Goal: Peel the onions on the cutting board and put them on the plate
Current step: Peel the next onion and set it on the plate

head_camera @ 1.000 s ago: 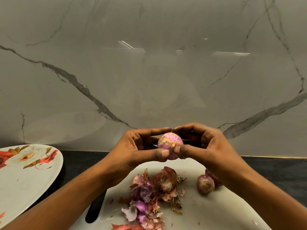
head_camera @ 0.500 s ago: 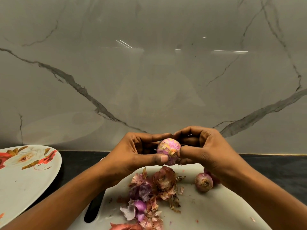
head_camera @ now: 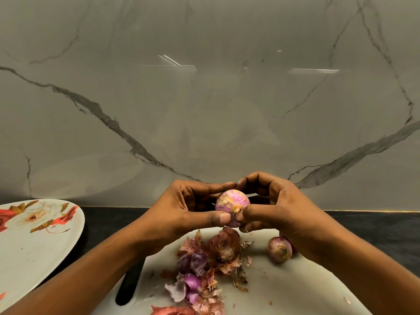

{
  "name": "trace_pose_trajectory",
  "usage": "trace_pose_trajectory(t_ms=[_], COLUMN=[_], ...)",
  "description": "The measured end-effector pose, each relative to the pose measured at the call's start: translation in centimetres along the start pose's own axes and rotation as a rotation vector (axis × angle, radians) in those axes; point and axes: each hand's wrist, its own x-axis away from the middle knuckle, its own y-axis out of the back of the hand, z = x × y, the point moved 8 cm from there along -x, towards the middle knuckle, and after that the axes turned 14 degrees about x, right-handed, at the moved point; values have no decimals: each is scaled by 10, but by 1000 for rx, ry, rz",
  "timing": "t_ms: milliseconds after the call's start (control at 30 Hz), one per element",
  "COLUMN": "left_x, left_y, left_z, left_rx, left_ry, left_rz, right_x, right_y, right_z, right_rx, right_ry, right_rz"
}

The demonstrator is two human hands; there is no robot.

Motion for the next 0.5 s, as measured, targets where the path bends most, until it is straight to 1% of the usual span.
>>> trace_pose_trajectory(t_ms=[300,500], left_x=[1,1], left_y=[-3,1], left_z=[1,-1], left_rx=[-18,-18], left_ry=[42,51], left_rz=[30,30], right_x=[2,4], right_y=[0,3], right_z=[-2,4], right_rx=[-29,10], right_ry=[-101,-100], right_rz=[11,42])
